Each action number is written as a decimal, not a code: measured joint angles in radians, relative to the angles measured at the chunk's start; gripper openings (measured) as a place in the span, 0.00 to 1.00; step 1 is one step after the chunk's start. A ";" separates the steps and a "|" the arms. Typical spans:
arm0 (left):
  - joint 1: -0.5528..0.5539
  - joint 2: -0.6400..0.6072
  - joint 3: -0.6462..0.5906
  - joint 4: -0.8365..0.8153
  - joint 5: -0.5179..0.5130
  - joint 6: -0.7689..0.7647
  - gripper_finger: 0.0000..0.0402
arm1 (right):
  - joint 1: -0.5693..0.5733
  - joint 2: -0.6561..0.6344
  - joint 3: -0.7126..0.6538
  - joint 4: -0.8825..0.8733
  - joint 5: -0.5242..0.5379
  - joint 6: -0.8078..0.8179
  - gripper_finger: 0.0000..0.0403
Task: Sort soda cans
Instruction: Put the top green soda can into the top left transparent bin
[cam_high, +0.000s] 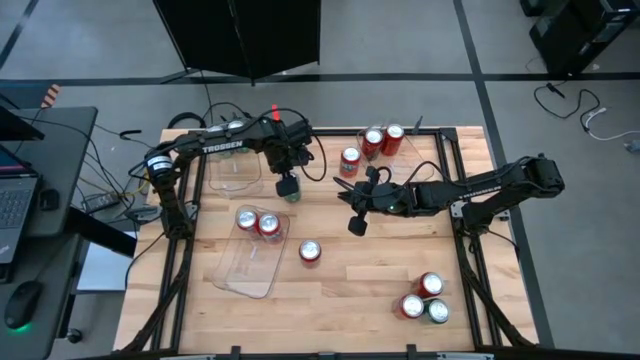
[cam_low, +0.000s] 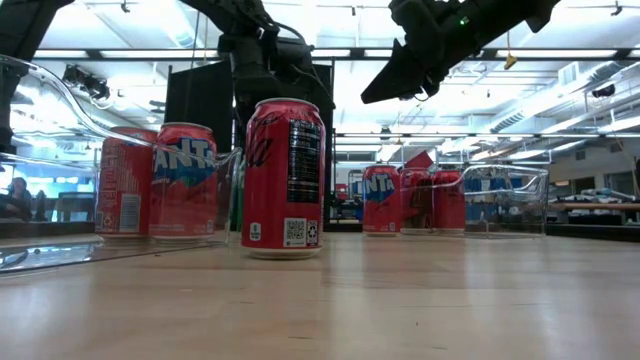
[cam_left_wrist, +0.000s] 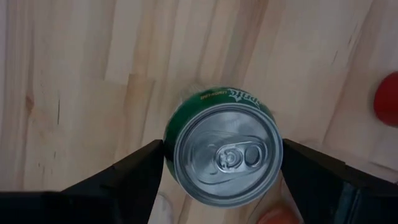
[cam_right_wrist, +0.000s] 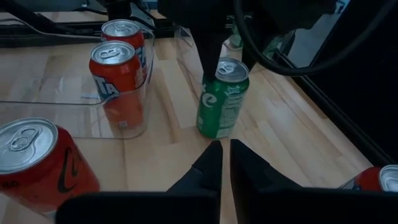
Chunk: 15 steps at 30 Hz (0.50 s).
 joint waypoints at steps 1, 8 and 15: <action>0.000 0.001 -0.003 0.006 0.000 -0.001 0.78 | 0.000 0.000 0.000 0.000 0.000 0.000 0.05; 0.000 0.022 -0.021 0.012 0.008 0.009 0.75 | 0.000 0.000 0.000 -0.001 0.000 0.000 0.08; -0.001 0.027 0.034 -0.046 -0.020 0.039 0.60 | 0.000 0.000 0.000 0.000 0.000 0.000 0.07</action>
